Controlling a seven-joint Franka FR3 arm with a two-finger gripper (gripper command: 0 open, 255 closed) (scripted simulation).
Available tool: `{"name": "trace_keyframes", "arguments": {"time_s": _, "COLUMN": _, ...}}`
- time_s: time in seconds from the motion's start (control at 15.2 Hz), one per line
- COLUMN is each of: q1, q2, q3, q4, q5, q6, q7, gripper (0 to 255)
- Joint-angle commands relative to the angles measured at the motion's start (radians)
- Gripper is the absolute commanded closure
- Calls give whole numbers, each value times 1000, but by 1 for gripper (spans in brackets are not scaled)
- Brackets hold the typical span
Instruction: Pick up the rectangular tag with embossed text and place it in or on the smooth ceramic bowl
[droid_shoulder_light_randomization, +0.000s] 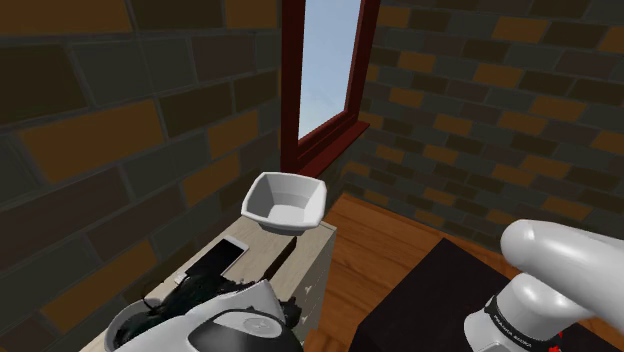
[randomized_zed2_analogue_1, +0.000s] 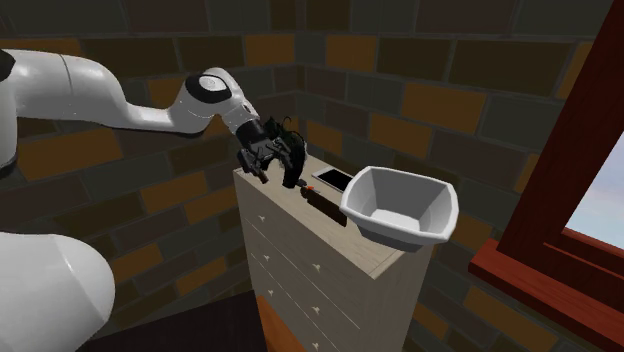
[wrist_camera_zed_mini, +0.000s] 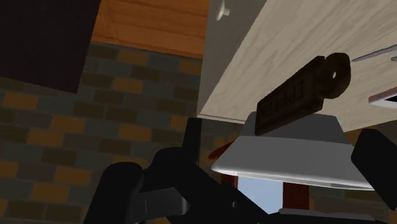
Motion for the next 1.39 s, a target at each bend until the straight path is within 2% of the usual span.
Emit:
{"name": "trace_keyframes", "arguments": {"time_s": 0.0, "q1": -102, "q2": -72, "q3": 38, "q4": 137, "q5": -1, "q6": -60, "q7": 61, "gripper": 0}}
{"name": "trace_keyframes", "arguments": {"time_s": 0.2, "q1": -280, "q2": -182, "q3": 77, "q4": 405, "q5": -9, "q6": -182, "q7": 154, "gripper": 0}}
{"name": "trace_keyframes", "arguments": {"time_s": 0.26, "q1": -309, "q2": -197, "q3": 82, "q4": 450, "q5": -11, "q6": -203, "q7": 169, "gripper": 0}}
{"name": "trace_keyframes", "arguments": {"time_s": 0.73, "q1": -267, "q2": -203, "q3": 86, "q4": 298, "q5": 3, "q6": -89, "q7": 148, "gripper": 0}}
{"name": "trace_keyframes", "arguments": {"time_s": 1.25, "q1": -267, "q2": -202, "q3": 87, "q4": 298, "q5": 1, "q6": -89, "q7": 149, "gripper": 0}}
{"name": "trace_keyframes", "arguments": {"time_s": 1.32, "q1": -267, "q2": -201, "q3": 87, "q4": 299, "q5": 1, "q6": -90, "q7": 149, "gripper": 255}}
